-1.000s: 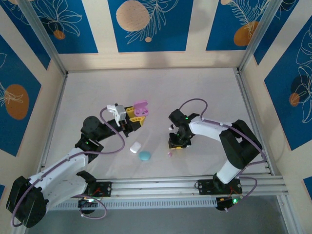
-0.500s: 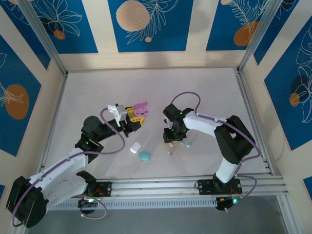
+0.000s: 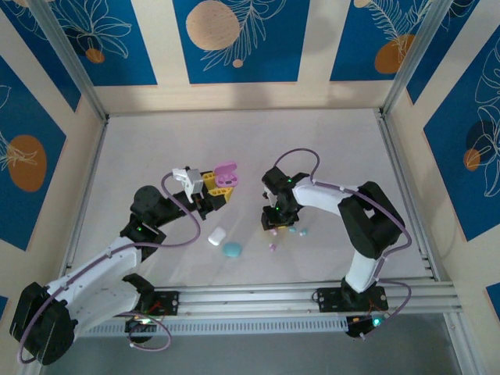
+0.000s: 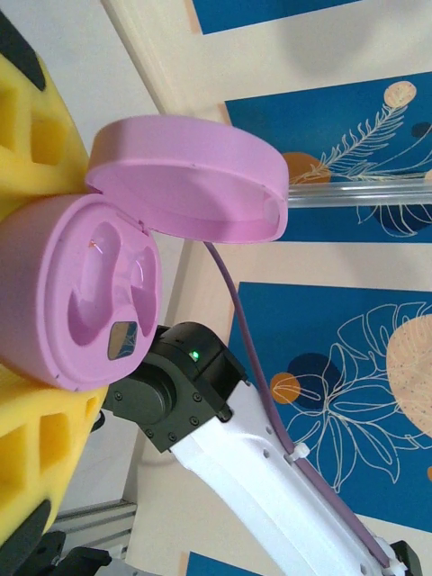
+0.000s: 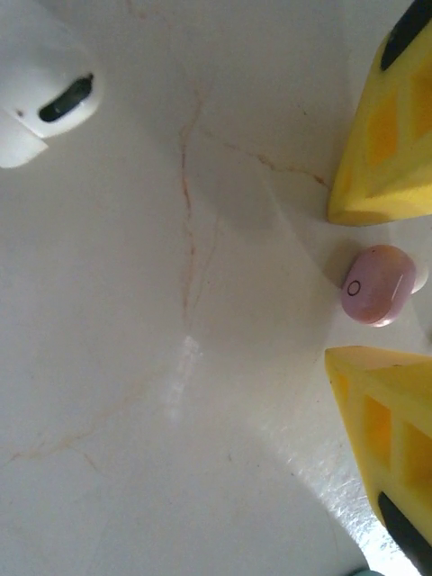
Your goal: Insert wireless bluetooth earbuds into charging case
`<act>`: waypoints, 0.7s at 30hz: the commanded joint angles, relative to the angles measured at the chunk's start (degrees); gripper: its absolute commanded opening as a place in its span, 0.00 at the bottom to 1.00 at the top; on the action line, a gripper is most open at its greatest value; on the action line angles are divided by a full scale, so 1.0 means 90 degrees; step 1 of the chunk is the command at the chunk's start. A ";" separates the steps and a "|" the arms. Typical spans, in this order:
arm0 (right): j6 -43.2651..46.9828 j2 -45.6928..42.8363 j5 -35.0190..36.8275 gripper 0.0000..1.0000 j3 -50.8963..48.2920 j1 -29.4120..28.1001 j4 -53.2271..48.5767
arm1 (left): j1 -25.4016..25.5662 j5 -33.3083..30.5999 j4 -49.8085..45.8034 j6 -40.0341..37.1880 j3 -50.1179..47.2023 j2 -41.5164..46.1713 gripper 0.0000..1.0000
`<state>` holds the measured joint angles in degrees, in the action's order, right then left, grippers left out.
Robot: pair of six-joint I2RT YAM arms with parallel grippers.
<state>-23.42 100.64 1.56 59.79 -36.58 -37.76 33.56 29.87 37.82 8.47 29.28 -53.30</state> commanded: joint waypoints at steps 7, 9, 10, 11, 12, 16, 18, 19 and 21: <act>0.0213 -0.0297 -0.0976 0.35 -0.0200 0.0004 0.0101 | 0.0075 -0.0041 -0.0162 -0.0062 0.0096 0.0192 0.37; 0.0201 -0.0428 -0.1095 0.35 -0.0245 0.0002 0.0093 | 0.0075 -0.0047 -0.0160 -0.0063 0.0097 0.0190 0.37; 0.0197 -0.0479 -0.1174 0.35 -0.0266 -0.0007 0.0094 | 0.0078 -0.0047 -0.0144 -0.0055 0.0096 0.0188 0.37; 0.0207 -0.0517 -0.1251 0.35 -0.0276 -0.0008 0.0094 | 0.0073 -0.0040 -0.0140 -0.0061 0.0094 0.0171 0.37; 0.0205 -0.0539 -0.1335 0.35 -0.0286 -0.0018 0.0094 | 0.0074 -0.0039 -0.0121 -0.0051 0.0100 0.0153 0.37; 0.0172 -0.0548 -0.1400 0.35 -0.0251 -0.0085 0.0045 | 0.0078 -0.0008 -0.0082 -0.0019 0.0115 0.0129 0.37; 0.0180 -0.0526 -0.1431 0.35 -0.0206 -0.0104 -0.0016 | 0.0071 -0.0002 -0.0074 -0.0022 0.0115 0.0145 0.37; 0.0175 -0.0502 -0.1415 0.35 -0.0167 -0.0124 -0.0081 | 0.0079 -0.0017 -0.0086 -0.0023 0.0114 0.0149 0.37; 0.0180 -0.0494 -0.1262 0.35 -0.0102 -0.0163 -0.0178 | 0.0077 -0.0026 -0.0106 -0.0021 0.0115 0.0169 0.37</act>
<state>-22.26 96.86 -9.02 57.87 -37.41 -37.10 33.56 29.87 35.88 8.47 29.28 -52.60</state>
